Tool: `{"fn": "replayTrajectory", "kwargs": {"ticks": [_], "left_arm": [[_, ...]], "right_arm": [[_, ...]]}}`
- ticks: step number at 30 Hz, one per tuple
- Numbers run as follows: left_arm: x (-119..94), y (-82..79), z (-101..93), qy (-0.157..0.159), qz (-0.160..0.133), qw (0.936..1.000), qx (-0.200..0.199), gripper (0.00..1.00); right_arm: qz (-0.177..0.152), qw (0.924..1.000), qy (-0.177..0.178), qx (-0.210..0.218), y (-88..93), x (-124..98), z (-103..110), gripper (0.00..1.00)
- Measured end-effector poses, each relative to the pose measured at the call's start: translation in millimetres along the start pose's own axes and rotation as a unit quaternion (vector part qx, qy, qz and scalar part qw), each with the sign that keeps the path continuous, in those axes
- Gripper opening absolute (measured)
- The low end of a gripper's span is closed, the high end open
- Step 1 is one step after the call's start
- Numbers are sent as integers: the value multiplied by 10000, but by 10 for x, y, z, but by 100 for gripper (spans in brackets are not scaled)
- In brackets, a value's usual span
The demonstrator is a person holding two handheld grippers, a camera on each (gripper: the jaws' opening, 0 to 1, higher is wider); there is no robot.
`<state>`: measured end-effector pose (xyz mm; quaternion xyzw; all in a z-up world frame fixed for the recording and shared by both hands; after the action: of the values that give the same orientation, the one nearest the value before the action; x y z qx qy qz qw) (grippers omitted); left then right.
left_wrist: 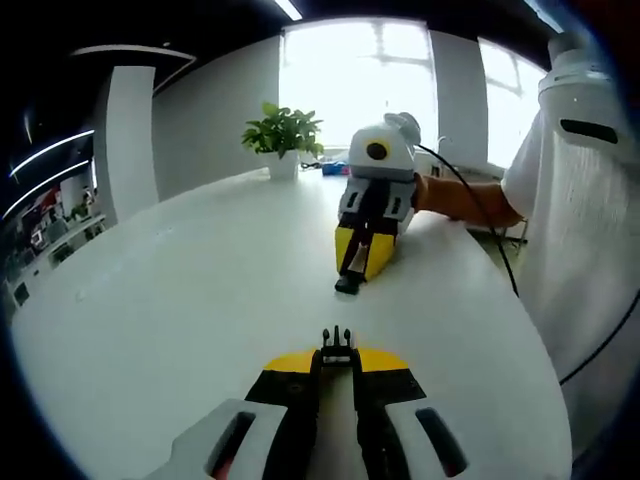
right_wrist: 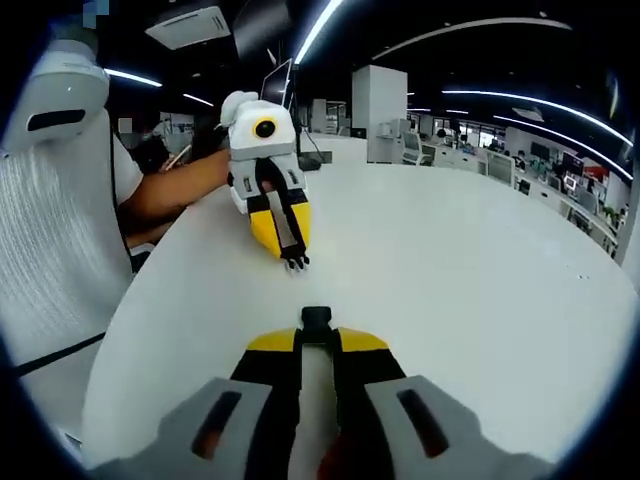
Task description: Snap the two parts of the plastic buckle together until the buckle closes and remains connected.
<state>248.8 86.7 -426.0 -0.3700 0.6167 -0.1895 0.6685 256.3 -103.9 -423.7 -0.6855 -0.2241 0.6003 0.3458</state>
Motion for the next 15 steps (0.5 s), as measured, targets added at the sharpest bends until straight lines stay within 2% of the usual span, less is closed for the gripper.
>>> {"fn": "replayTrajectory", "kwargs": {"ticks": [15], "left_arm": [[5, 39, -202, 213, 165, 9994, 216, 12]], "right_arm": [[71, 9997, -182, -168, -4, -13, 169, 13]]}}
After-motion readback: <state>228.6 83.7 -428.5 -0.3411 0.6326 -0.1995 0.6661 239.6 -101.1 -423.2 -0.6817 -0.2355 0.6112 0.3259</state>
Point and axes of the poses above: the point that each gripper's makers call its tool centre point, and the gripper's own axes: x roughly forward along the fingers, z roughly to its left, y roughly out of its underside, the point moved 6 cm from there along -x, roughly backward along the fingers, and after that the axes turned 13 degrees about z, right-handed, at the moved point
